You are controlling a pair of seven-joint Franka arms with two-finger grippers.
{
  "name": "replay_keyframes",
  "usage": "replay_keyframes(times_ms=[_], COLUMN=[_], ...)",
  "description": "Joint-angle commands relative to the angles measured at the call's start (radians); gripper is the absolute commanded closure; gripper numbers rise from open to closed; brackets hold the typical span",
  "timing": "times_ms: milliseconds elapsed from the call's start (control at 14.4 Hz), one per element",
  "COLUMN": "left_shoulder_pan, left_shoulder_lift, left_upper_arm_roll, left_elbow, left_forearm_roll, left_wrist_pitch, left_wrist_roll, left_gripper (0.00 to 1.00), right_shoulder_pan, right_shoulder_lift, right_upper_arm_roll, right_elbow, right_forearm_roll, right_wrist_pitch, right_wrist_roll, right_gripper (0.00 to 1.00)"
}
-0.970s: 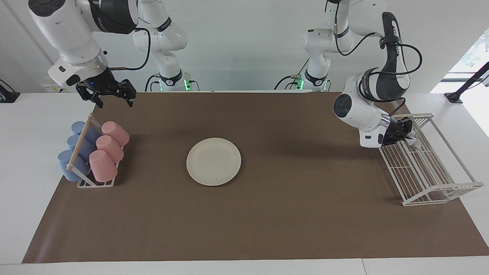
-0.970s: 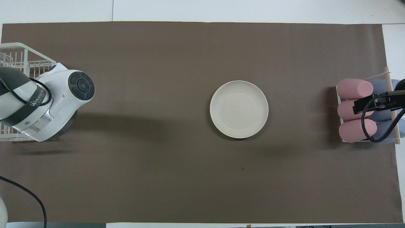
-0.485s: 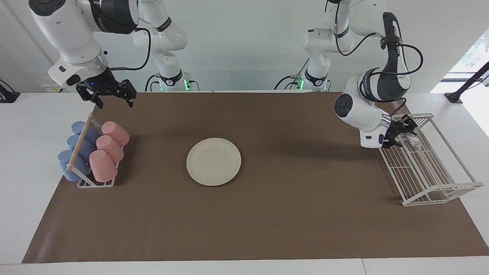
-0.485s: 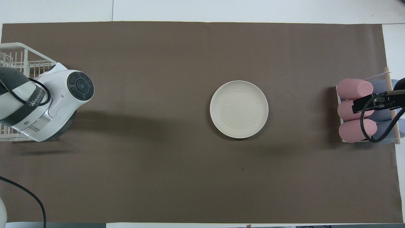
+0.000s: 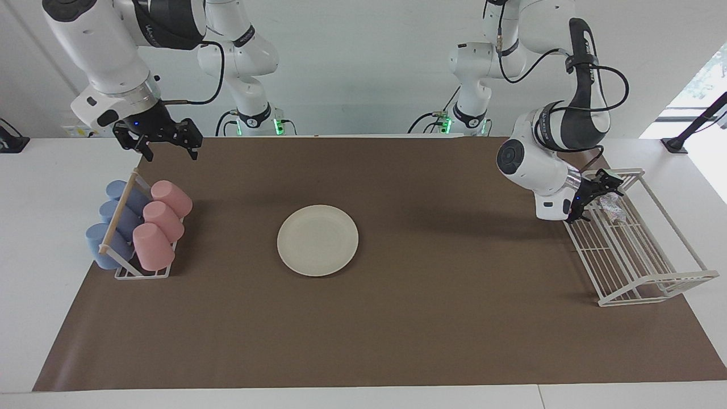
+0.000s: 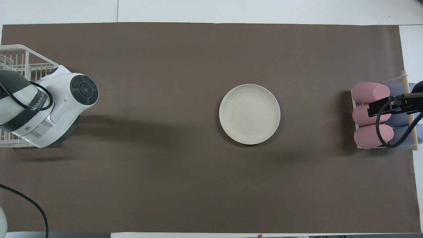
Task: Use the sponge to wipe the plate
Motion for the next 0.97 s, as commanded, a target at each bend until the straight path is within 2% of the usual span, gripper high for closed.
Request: replay_keyframes(times_ms=[0, 139, 416, 901], left_shoulder_pan=[0.012, 0.012, 0.020, 0.057], left_shoulder_lift=[-0.021, -0.027, -0.038, -0.048], left_upper_arm_roll=[-0.005, -0.005, -0.005, 0.005], left_elbow=[-0.014, 0.005, 0.073, 0.285], left_forearm_roll=[0.000, -0.006, -0.110, -0.515], left_wrist_pitch=[0.022, 0.019, 0.004, -0.137], left_wrist_roll=[-0.010, 0.004, 0.021, 0.183], left_gripper=[0.00, 0.00, 0.00, 0.00], right_shoulder_pan=[-0.002, -0.002, -0.001, 0.002], right_shoulder_lift=[-0.016, -0.016, -0.016, -0.016], right_upper_arm_roll=[0.005, 0.005, 0.006, 0.006], right_elbow=[-0.013, -0.014, -0.013, -0.013], right_forearm_roll=[0.013, 0.013, 0.013, 0.013], right_wrist_pitch=[0.015, 0.007, 0.013, 0.007], right_wrist_roll=[0.036, 0.033, 0.036, 0.038], right_gripper=[0.00, 0.00, 0.00, 0.00])
